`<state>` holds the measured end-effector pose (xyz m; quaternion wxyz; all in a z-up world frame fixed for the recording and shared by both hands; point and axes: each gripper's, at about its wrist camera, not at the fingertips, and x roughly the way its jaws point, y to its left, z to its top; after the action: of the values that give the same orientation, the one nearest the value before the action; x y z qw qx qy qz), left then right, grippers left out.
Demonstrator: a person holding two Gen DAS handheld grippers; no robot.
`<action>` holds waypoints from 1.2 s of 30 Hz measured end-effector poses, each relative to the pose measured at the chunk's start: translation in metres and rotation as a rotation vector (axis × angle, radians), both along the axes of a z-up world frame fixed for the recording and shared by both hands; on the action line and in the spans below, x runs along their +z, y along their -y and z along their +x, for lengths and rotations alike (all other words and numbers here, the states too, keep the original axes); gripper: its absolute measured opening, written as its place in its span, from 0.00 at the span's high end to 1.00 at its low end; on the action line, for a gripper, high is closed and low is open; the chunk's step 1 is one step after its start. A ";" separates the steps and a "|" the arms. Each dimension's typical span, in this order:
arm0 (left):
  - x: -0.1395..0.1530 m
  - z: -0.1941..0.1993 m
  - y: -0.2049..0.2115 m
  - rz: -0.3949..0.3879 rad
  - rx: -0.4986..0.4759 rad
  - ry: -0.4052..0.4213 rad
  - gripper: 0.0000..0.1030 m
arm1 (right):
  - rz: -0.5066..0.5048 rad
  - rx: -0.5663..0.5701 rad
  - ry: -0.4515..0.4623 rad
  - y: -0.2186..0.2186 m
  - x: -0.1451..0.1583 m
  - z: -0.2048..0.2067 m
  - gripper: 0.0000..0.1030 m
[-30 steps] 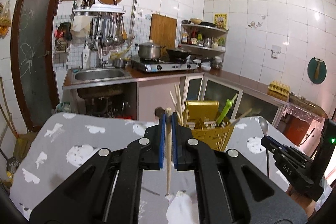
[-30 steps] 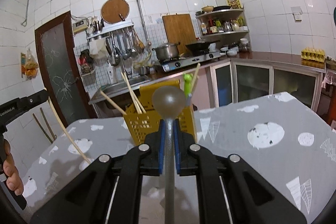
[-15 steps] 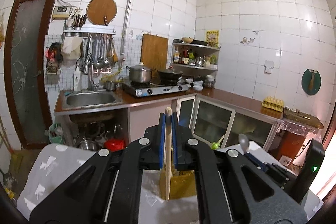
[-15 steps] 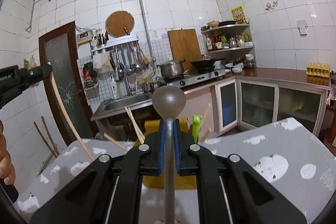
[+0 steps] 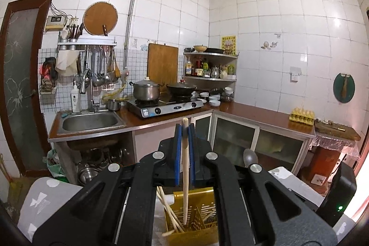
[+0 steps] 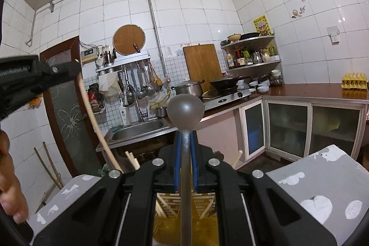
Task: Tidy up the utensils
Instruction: 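Lift the spoon and chopstick and lower both into the yellow holder, then open both tools to release the spoon and chopstick into the holder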
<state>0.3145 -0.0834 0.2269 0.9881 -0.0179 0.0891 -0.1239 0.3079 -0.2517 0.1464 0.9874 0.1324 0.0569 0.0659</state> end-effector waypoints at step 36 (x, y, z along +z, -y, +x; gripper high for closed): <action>-0.082 0.059 -0.017 0.046 0.048 -0.162 0.93 | -0.208 -0.116 0.095 -0.028 -0.028 0.029 0.63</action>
<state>0.3732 -0.0665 0.1447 0.9805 -0.0072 0.1713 -0.0963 0.3367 -0.2237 0.1188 0.9995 0.0291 0.0090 0.0088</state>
